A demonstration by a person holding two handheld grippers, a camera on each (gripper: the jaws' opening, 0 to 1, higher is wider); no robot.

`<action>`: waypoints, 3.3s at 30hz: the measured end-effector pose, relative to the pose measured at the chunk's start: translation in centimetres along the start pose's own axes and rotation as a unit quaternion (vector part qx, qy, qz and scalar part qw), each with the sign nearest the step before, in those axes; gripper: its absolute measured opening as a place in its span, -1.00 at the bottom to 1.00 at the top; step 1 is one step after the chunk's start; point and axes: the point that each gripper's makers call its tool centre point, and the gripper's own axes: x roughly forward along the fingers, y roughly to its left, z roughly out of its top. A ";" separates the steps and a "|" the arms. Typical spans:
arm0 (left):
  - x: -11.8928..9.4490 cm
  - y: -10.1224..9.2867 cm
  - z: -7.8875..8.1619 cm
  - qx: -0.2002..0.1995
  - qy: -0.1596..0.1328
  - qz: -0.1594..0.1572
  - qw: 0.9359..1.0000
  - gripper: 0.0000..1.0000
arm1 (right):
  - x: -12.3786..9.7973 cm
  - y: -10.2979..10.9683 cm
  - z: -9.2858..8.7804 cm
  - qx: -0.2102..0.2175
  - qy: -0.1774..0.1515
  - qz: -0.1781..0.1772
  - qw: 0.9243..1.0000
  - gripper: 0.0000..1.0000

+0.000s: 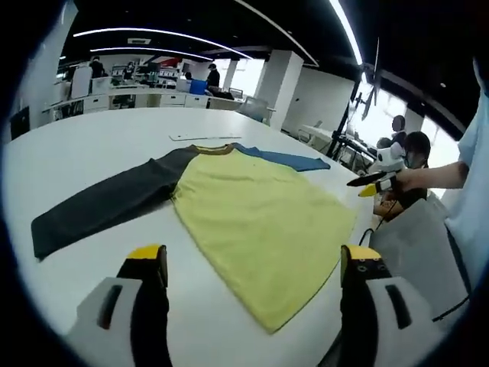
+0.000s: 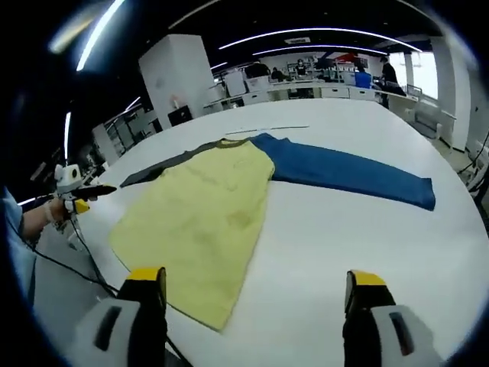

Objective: Fold the garment on the visible template until the final outline fits inside the template.

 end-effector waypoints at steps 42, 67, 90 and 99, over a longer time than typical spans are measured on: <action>-0.8 3.9 -1.4 -0.061 -0.003 0.028 0.998 0.64 | 0.4 -23.5 6.8 0.176 -0.044 -0.275 0.944 -0.11; -0.6 3.5 -3.3 -0.089 0.010 0.033 0.995 0.60 | 1.7 -26.7 5.6 0.207 -0.014 -0.305 0.930 -0.61; -1.7 3.3 -2.4 -0.093 -0.020 0.044 0.994 0.56 | 3.3 -15.9 14.3 0.172 -0.104 -0.197 0.959 -1.00; -2.4 3.3 -2.0 -0.079 -0.020 0.046 0.996 0.56 | 7.3 -6.2 18.0 0.120 -0.099 -0.103 0.983 -1.00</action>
